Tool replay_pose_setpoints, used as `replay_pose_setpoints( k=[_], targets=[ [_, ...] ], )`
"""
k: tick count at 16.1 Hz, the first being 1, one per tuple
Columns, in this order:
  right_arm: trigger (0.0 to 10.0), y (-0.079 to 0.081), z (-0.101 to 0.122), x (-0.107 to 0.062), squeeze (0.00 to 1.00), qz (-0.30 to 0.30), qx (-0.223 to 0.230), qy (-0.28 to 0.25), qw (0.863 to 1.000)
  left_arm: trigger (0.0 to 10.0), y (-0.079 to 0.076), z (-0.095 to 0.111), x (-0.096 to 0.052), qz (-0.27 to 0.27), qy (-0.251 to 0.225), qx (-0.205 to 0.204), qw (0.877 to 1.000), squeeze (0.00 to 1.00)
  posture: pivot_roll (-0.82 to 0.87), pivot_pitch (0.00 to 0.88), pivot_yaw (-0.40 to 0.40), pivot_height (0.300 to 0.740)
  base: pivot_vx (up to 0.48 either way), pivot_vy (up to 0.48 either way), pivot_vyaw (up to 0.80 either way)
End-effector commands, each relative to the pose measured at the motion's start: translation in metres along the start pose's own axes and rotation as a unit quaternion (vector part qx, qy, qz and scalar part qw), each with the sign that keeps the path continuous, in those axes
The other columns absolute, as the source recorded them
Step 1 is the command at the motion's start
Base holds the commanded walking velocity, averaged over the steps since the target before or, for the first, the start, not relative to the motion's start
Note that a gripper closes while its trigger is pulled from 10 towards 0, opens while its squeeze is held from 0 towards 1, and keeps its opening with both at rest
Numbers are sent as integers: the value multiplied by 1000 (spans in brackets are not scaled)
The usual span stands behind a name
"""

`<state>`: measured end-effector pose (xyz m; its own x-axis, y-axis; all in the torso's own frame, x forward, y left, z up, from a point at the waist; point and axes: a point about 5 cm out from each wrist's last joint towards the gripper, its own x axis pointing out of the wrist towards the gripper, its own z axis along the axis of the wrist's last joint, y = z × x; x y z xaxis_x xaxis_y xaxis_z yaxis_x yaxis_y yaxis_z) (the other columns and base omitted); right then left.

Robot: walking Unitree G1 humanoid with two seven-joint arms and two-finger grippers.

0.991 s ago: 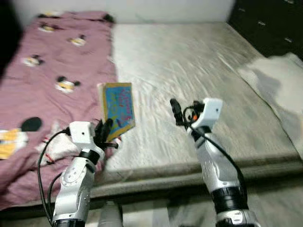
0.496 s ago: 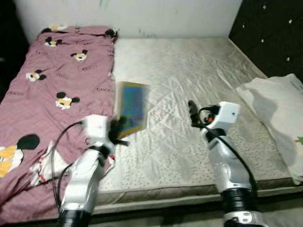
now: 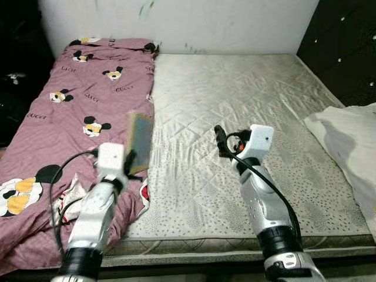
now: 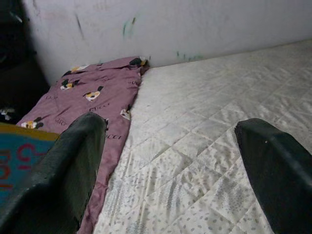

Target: Clean up the room

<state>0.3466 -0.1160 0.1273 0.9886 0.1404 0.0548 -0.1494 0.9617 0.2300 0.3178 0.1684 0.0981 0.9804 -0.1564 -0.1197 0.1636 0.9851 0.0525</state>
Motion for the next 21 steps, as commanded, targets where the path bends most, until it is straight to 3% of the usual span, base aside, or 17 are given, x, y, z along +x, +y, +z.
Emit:
replay_pose_setpoints(
  k=[1, 4, 7, 8, 9, 11, 13, 16, 18, 21],
  targets=[
    [10000, -4, 2, 1, 0, -8, -9, 2, 1000, 10000, 5, 18, 2, -1, -24, 17, 1000, 0, 86, 0, -4, 740, 0, 0, 0],
    [10000, -13, -4, -9, 0, -17, -9, 10, 1000, 10000, 15, 5, -7, 10, -19, 1, 1000, 0, 69, 0, -38, 740, 0, 0, 0],
    [10000, -15, -8, -10, 0, -27, -43, 18, 999, 10000, -2, -3, -16, 32, -40, 28, 998, 0, 38, 0, -28, 740, 0, 0, 0],
    [10000, -21, -4, -11, 0, -45, -95, 14, 994, 10000, -9, 1, -26, 40, -73, 40, 996, 0, 24, 0, -20, 740, 0, 0, 0],
    [10000, -24, -7, -13, 0, -46, -104, 22, 993, 10000, -8, -2, -30, 56, -66, 22, 996, 0, 19, 0, -18, 740, 0, 0, 0],
    [10000, -27, -15, -17, 0, -42, -118, 40, 991, 10000, -11, -9, -42, 68, -69, 26, 995, 0, 24, 0, -27, 740, 0, 0, 0],
    [10000, -30, -24, -21, 0, -39, -127, 60, 989, 10000, -17, 9, -43, 54, -107, 48, 992, 0, 42, 0, -40, 740, 0, 0, 0],
    [10000, -35, -25, -27, 0, -44, -124, 57, 990, 10000, -10, 20, -43, 76, -120, 30, 989, 0, 46, 0, -43, 740, 0, 0, 0],
    [10000, -39, -22, -31, 0, -74, -68, 61, 993, 10000, -5, 12, -50, 93, -109, 30, 989, 0, 41, 0, -37, 740, 0, 0, 0],
    [10000, -42, -12, -36, 0, -82, -59, 47, 994, 10000, -4, 6, -58, 107, -95, 7, 990, 0, 35, 0, -40, 740, 0, 0, 0]
  ],
)
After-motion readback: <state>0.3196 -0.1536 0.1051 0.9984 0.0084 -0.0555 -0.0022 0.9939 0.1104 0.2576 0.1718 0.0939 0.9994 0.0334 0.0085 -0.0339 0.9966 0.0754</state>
